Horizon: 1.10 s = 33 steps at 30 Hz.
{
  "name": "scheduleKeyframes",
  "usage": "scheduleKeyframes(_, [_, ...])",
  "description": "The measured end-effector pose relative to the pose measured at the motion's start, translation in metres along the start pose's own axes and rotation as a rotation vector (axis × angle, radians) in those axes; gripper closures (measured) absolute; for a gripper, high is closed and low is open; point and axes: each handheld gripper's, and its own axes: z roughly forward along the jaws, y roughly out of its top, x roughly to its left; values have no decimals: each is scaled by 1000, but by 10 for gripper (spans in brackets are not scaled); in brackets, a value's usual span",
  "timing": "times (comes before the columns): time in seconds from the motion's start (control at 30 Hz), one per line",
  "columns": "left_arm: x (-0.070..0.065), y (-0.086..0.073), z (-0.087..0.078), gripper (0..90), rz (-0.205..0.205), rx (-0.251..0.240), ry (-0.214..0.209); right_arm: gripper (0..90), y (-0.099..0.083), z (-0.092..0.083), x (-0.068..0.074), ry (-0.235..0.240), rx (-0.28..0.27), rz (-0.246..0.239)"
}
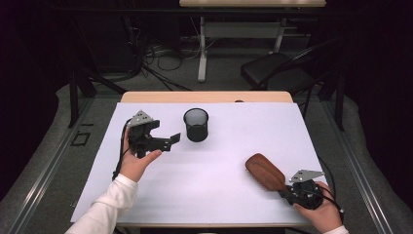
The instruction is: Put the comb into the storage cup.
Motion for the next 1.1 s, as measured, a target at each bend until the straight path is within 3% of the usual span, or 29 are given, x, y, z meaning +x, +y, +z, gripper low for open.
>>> scheduleKeyframes(0.2, [0, 1, 4, 26, 1, 3, 2, 716, 0, 0, 0, -9, -10, -6])
scheduleKeyframes(0.67, [5, 8, 10, 26, -10, 3, 9, 716, 1, -3, -1, -24, -46, 36])
scheduleKeyframes(1.1, [10, 14, 10, 26, -22, 8, 10, 716, 9, -12, 0, 10, -104, 71])
